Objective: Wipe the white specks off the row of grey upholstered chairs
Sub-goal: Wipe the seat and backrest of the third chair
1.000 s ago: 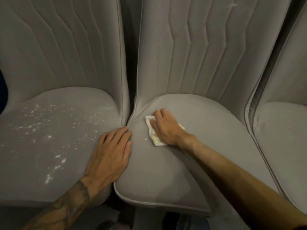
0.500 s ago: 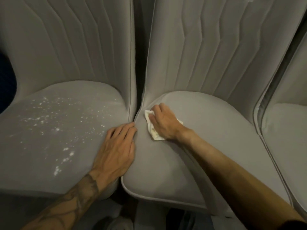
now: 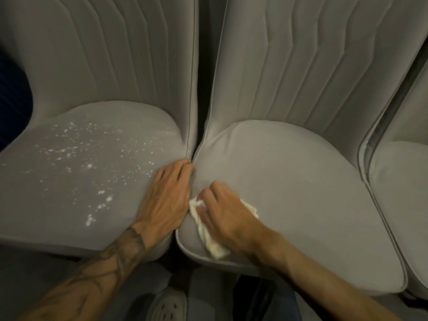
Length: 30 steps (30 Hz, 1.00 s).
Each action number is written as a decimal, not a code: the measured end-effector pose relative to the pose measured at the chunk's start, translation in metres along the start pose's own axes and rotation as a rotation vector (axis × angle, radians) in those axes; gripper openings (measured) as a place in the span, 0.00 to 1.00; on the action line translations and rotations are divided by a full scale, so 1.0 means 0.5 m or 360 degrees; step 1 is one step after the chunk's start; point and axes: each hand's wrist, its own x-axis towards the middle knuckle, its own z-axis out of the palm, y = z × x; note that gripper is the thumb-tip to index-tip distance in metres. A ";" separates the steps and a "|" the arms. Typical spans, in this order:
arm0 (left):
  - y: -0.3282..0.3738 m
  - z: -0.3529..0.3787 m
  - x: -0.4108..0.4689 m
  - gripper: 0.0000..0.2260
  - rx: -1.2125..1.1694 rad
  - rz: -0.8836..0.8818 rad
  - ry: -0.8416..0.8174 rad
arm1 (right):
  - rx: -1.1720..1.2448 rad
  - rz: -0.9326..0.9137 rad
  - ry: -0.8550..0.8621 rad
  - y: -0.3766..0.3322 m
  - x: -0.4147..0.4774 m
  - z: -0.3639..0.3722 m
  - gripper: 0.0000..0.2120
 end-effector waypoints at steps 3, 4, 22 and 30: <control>0.002 -0.005 -0.002 0.15 -0.0126 -0.0098 -0.0027 | 0.0045 0.0073 -0.0034 0.005 -0.010 -0.018 0.17; 0.003 -0.005 -0.001 0.13 -0.0139 -0.0130 -0.0021 | 0.0073 0.0226 -0.0004 0.019 0.005 -0.023 0.16; 0.012 -0.002 -0.003 0.17 -0.0406 -0.0399 -0.0060 | -0.0160 0.0812 0.0162 0.144 0.203 -0.006 0.17; 0.002 -0.002 0.005 0.29 -0.0560 -0.0415 -0.0024 | 0.0085 0.0460 0.0211 0.087 0.173 0.002 0.15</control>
